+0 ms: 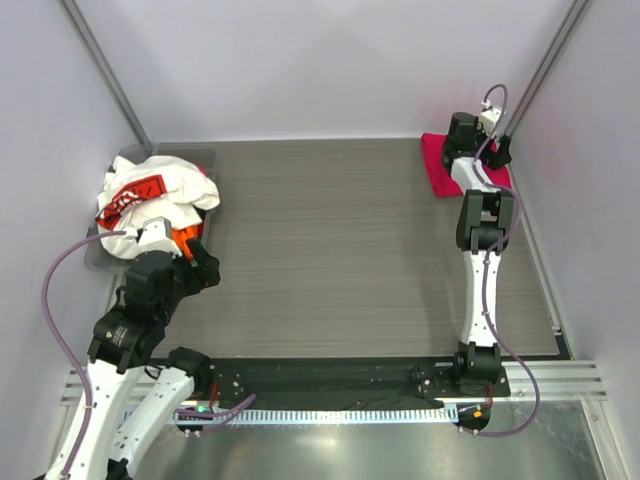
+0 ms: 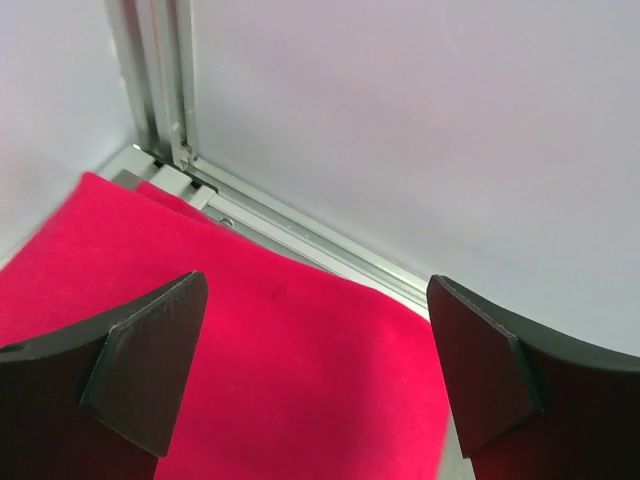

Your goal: Fold and stack the t-shirts

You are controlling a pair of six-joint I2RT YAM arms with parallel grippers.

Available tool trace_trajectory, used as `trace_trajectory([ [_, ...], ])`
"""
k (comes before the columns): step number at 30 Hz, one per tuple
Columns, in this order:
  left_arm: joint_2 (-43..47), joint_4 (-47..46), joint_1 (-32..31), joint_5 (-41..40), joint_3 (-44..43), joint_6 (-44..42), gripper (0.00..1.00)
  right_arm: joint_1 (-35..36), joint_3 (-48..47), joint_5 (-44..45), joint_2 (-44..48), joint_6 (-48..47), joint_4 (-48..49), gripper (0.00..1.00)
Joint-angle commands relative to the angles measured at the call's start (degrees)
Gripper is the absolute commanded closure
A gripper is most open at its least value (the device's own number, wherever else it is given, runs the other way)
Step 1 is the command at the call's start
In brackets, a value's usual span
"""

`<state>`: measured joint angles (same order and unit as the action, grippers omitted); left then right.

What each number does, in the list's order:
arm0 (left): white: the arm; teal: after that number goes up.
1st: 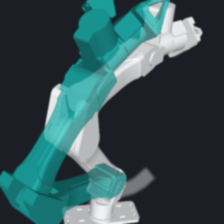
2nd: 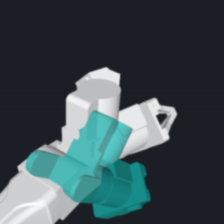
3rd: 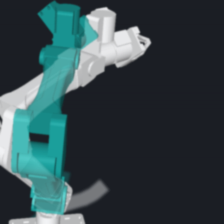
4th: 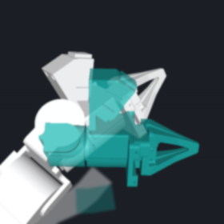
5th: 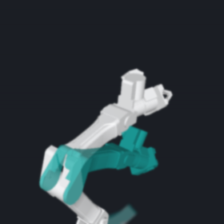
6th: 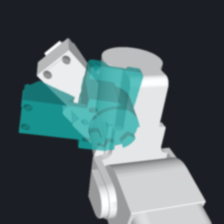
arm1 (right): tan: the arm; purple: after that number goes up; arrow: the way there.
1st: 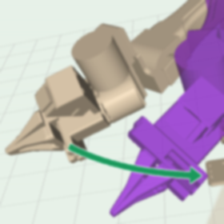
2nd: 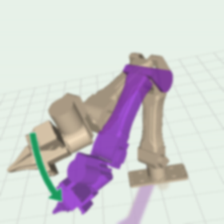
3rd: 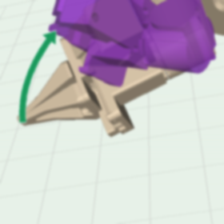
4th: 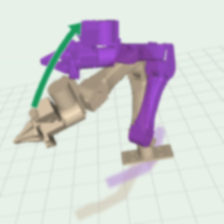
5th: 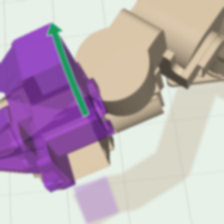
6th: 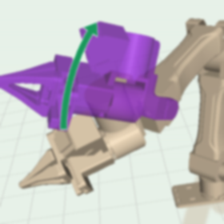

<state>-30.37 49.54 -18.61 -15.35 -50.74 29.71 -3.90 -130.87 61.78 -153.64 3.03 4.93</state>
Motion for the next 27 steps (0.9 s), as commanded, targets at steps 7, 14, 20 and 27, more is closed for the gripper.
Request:
trace_trajectory([
  [7,-1.2,-2.5,0.9,0.7,0.1,-0.6,0.22,12.6,18.8,-3.4,35.0,2.6,0.6,0.0],
  [14,-0.5,-2.5,0.9,0.0,0.6,-0.4,0.21,25.6,41.7,-24.4,61.0,21.9,-16.9,0.0],
  [20,-1.8,-2.3,0.9,-0.7,0.4,-0.2,0.2,34.3,61.2,-34.2,79.2,36.4,-23.4,0.0],
  [27,-2.5,-1.3,0.8,-3.7,0.5,1.0,0.19,41.0,77.5,-36.5,95.3,48.6,-31.4,0.0],
])
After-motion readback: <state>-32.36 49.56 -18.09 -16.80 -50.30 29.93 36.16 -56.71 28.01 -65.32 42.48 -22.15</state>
